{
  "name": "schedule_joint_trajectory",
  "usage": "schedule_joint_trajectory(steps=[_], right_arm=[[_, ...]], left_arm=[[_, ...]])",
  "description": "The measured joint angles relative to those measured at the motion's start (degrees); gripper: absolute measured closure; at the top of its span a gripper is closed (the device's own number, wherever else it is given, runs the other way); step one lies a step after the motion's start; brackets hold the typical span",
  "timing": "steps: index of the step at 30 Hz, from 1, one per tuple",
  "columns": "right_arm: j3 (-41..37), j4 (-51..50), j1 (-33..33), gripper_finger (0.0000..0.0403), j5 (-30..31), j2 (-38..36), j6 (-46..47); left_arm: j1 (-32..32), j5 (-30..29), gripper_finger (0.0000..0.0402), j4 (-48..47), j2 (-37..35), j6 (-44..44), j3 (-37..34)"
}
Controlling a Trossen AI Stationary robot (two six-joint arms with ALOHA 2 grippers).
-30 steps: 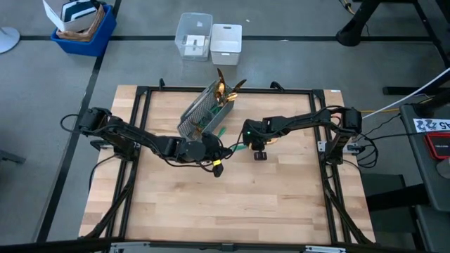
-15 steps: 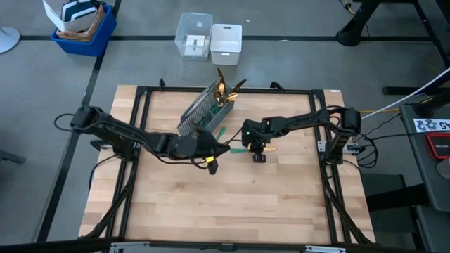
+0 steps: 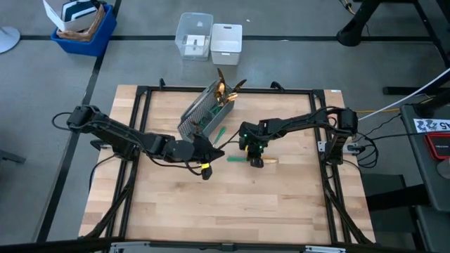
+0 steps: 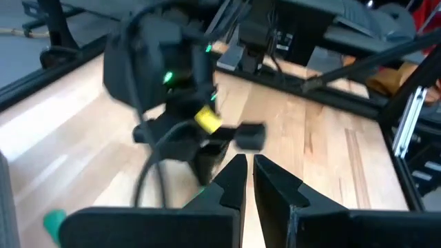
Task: Sort silverware
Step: Put the right green-gold table knife into the silverware basket
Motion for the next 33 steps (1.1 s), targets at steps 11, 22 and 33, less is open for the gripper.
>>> schedule_joint_trajectory(steps=[11, 22, 33], right_arm=[[3.16, 0.72, -0.09, 0.0374, -2.08, -0.17, 0.99], [3.48, 0.87, 3.31, 0.0372, 0.0, -0.37, 0.36], [3.48, 0.67, 6.66, 0.0313, 8.75, -0.46, -2.55]], left_arm=[[-1.42, 0.0, 0.0384, -2.78, 0.0, -0.91, -0.02], [-1.37, -0.02, 0.0384, -3.11, 1.64, -3.78, -0.02], [-1.41, 1.26, 0.0384, -2.94, 6.97, -9.55, -0.02]])
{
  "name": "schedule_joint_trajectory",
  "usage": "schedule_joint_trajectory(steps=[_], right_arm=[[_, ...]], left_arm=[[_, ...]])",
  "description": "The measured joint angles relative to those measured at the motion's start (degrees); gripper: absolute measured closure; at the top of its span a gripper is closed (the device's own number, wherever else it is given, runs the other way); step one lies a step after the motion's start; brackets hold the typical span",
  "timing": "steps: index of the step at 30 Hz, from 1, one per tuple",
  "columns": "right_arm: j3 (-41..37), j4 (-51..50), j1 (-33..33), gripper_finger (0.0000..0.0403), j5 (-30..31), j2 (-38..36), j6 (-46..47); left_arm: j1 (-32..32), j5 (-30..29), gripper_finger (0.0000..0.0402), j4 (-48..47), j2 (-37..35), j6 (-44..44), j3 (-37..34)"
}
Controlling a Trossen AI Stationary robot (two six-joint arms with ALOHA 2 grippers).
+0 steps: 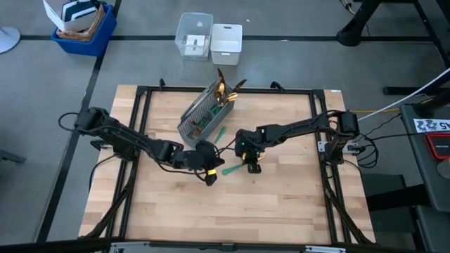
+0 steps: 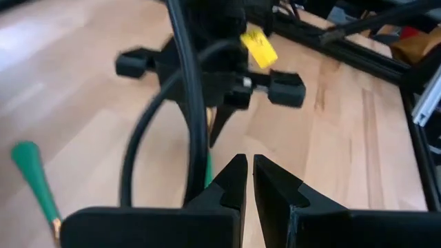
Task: Sort silverware
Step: Put the right green-gold table knife into the silverware basket
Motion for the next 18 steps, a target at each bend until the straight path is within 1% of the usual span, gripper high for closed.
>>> schedule_joint_trajectory(steps=[4, 7, 10, 16, 18], right_arm=[[0.0, 0.0, -0.04, 0.027, 0.24, -0.02, 0.02], [0.0, 0.05, 0.07, 0.0255, 0.26, 0.07, -0.01], [-0.02, 0.02, 0.55, 0.0254, 1.16, 0.4, -0.02], [-0.1, 0.65, 1.87, 0.0268, 4.63, 1.25, -0.31], [-0.07, 0.27, 2.46, 0.0273, 4.86, 1.38, -0.9]], left_arm=[[0.0, 1.2, 0.0384, 0.23, 0.19, -1.67, -0.02], [0.0, 1.31, 0.0384, 0.13, 0.26, -1.65, -0.04], [0.0, 1.32, 0.0384, 0.25, 0.26, -1.53, -0.04], [-0.22, 1.34, 0.0384, 0.46, 0.26, -1.24, -0.04], [-0.37, 1.34, 0.0384, 1.17, 0.26, -1.06, -0.04]])
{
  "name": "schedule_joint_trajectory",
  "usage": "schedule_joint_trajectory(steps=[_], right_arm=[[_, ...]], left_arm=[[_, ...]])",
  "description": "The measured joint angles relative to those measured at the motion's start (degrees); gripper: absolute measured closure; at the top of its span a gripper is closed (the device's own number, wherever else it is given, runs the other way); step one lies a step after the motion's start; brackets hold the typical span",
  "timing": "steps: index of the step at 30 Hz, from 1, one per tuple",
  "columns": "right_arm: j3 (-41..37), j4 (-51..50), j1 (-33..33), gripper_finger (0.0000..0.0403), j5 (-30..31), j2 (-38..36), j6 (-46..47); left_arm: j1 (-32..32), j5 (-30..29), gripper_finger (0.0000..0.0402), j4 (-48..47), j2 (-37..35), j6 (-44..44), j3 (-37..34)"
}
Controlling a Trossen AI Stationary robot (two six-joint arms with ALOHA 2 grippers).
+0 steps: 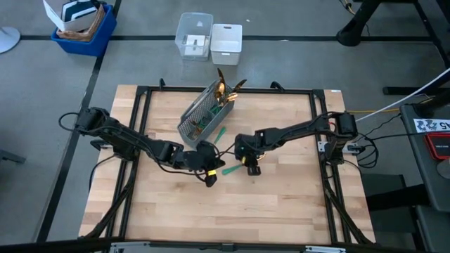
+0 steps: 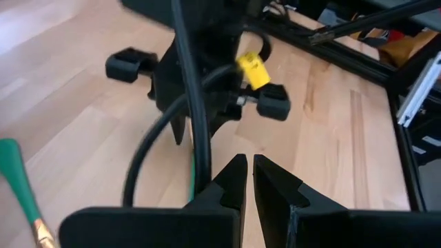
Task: Sort silverware
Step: Put the right green-gold table knife into the silverware basket
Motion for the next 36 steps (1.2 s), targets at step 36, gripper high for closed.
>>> schedule_joint_trajectory(steps=[36], right_arm=[[0.02, 1.65, 1.12, 0.0284, 3.02, 3.28, 0.58]], left_arm=[[-1.68, -0.28, 0.0384, 3.68, -1.77, 10.1, 0.07]])
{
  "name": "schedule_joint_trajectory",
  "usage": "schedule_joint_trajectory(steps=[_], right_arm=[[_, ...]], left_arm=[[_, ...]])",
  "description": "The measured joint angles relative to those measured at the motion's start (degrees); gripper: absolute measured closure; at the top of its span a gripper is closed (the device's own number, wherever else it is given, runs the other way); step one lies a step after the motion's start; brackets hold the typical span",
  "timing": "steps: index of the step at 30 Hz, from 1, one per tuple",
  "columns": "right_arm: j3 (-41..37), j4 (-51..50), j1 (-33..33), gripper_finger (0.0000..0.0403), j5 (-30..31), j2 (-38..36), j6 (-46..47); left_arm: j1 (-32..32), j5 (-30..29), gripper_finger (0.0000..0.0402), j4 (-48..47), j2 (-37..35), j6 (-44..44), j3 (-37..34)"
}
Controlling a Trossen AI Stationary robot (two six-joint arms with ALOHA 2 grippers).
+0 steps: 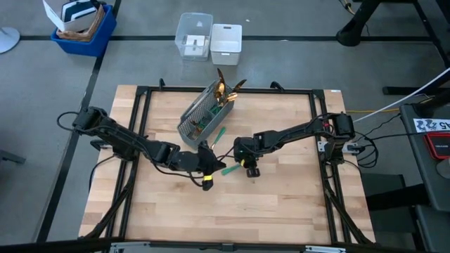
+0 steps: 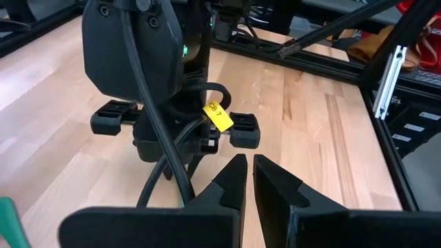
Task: Sort silverware
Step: Put the right green-gold table knife into the silverware basket
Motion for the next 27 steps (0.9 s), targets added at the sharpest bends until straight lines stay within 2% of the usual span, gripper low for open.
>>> schedule_joint_trajectory(steps=[12, 27], right_arm=[[0.07, 0.57, -0.04, 0.0372, 0.28, 0.04, 2.76], [0.04, 2.06, -0.09, 0.036, -1.59, 0.04, 10.35]], left_arm=[[0.0, 0.0, 0.0384, -0.19, 0.0, 2.03, 0.0], [0.0, 0.0, 0.0384, -0.35, 0.24, 3.92, 0.0]])
